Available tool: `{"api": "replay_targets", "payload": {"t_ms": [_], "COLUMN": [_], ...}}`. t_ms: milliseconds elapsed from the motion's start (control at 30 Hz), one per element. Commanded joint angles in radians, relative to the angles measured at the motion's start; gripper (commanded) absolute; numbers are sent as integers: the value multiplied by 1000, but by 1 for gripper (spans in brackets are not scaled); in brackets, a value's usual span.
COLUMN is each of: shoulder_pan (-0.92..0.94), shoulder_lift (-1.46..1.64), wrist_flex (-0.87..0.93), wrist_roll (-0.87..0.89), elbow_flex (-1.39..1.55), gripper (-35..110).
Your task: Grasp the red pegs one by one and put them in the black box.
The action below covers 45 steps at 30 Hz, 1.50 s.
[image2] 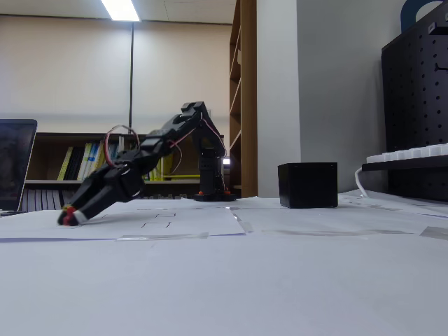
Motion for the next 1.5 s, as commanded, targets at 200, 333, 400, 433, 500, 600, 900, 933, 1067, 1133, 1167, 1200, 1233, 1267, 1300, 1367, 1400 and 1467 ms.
{"api": "replay_targets", "payload": {"t_ms": [200,333,400,433,500,600,900,933,1067,1133,1167,1200,1233,1267,1300,1367,1400,1467], "shoulder_pan": [-359,-575,-689,-738,-844,-966,-1150,-1158,-1175,-1183,-1187,-1190,-1192,-1193,-1195,-1200,-1200,-1200], "shoulder_lift": [-517,-615,-650,-653,-649,-617,-442,-431,-422,-417,-417,-417,-420,-423,-423,-425,-437,-479], "wrist_flex": [1246,1246,1246,1246,1244,1244,1051,1019,813,815,824,827,828,830,844,894,928,991], "wrist_roll": [-137,-242,-247,-255,-275,-296,-383,-374,-362,-353,-353,-354,-356,-359,-360,-380,-394,-423], "elbow_flex": [426,431,382,365,333,288,144,112,-71,-86,-86,-86,-84,-81,-66,6,63,196], "gripper": [0,0,0,0,0,0,0,0,6,10,10,10,11,13,15,16,16,16]}}
